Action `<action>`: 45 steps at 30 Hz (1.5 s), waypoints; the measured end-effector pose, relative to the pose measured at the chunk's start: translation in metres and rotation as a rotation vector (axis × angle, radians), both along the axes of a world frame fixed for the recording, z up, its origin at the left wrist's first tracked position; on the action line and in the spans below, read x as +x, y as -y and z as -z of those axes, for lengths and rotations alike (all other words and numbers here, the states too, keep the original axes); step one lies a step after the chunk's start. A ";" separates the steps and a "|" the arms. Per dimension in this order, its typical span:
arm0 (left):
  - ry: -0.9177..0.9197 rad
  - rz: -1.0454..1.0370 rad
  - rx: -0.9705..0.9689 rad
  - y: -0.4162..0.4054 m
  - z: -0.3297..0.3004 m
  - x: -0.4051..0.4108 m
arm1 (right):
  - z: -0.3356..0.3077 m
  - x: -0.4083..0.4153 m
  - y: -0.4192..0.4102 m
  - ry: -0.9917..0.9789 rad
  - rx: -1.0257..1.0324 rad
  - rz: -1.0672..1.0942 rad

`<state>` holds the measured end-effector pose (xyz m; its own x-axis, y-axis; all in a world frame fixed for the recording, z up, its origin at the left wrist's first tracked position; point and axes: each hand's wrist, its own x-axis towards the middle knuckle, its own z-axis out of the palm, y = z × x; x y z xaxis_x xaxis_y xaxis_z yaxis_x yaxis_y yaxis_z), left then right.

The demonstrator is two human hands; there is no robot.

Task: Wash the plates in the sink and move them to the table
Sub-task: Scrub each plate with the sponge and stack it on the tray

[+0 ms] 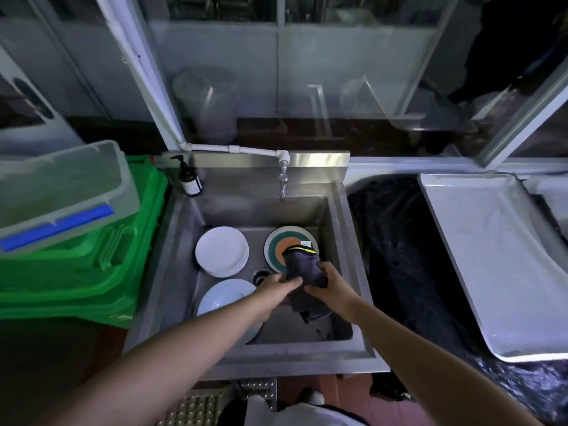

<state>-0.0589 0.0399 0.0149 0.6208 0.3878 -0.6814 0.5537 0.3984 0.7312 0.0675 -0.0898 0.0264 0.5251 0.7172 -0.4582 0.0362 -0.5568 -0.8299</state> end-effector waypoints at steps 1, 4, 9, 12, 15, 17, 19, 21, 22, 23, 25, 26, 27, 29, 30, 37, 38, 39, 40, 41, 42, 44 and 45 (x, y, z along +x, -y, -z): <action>0.015 -0.052 -0.021 -0.006 -0.003 -0.005 | -0.003 -0.004 -0.008 -0.050 0.024 0.018; 0.021 -0.120 -0.038 -0.025 -0.012 -0.022 | -0.005 -0.016 -0.030 -0.240 0.062 0.068; 0.003 -0.249 -0.096 -0.056 -0.016 -0.047 | -0.002 -0.039 -0.058 -0.422 0.016 0.154; -0.013 -0.335 -0.156 -0.063 -0.012 -0.056 | 0.000 -0.053 -0.072 -0.311 0.000 0.205; -0.041 -0.409 -0.238 -0.067 -0.009 -0.066 | -0.003 -0.066 -0.085 -0.300 -0.019 0.263; -0.045 -0.445 -0.272 -0.070 -0.011 -0.072 | -0.004 -0.073 -0.092 -0.375 -0.008 0.361; -0.062 -0.403 -0.198 -0.073 -0.013 -0.076 | -0.002 -0.078 -0.096 -0.419 -0.007 0.415; -0.159 -0.162 0.189 -0.076 -0.009 -0.081 | 0.000 -0.081 -0.098 -0.420 -0.007 0.407; -0.191 -0.015 0.451 -0.080 -0.007 -0.083 | 0.000 -0.082 -0.100 -0.421 -0.006 0.409; -0.140 0.099 0.660 -0.081 -0.008 -0.084 | 0.000 -0.082 -0.102 -0.423 -0.003 0.414; 0.065 0.295 0.838 -0.079 -0.008 -0.088 | 0.000 -0.080 -0.106 -0.439 0.023 0.464; 0.119 0.404 0.863 -0.078 -0.007 -0.088 | -0.005 -0.079 -0.107 -0.450 0.024 0.483; 0.100 0.510 0.879 -0.077 -0.005 -0.090 | -0.009 -0.078 -0.108 -0.457 0.014 0.489; 0.046 0.560 0.958 -0.075 -0.001 -0.090 | -0.015 -0.075 -0.109 -0.461 -0.016 0.483; 0.057 0.518 0.969 -0.074 0.000 -0.089 | -0.021 -0.074 -0.108 -0.477 -0.028 0.468; 0.002 0.281 0.736 -0.091 -0.015 -0.066 | -0.022 -0.038 -0.093 -0.174 -0.079 0.047; -0.015 0.314 0.673 -0.094 -0.017 -0.064 | -0.008 -0.028 -0.091 -0.048 -0.085 -0.047; -0.004 0.347 0.599 -0.096 -0.019 -0.061 | 0.008 -0.019 -0.087 0.036 -0.127 -0.141; 0.023 0.367 0.516 -0.097 -0.024 -0.060 | 0.008 -0.016 -0.083 0.063 -0.134 -0.222; 0.057 0.368 0.435 -0.097 -0.028 -0.057 | -0.005 -0.018 -0.080 0.074 -0.142 -0.303; 0.081 0.355 0.361 -0.096 -0.032 -0.055 | -0.029 -0.024 -0.079 0.092 -0.164 -0.343; 0.094 0.317 0.264 -0.092 -0.034 -0.049 | -0.045 -0.024 -0.076 0.150 -0.166 -0.381; 0.087 0.300 0.246 -0.089 -0.032 -0.046 | -0.044 -0.020 -0.076 0.192 -0.156 -0.391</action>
<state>-0.1051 0.1293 0.0474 0.7827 0.3250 -0.5308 0.5508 0.0355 0.8339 0.0473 -0.0142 0.0707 0.3149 0.8087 -0.4968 0.4135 -0.5881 -0.6951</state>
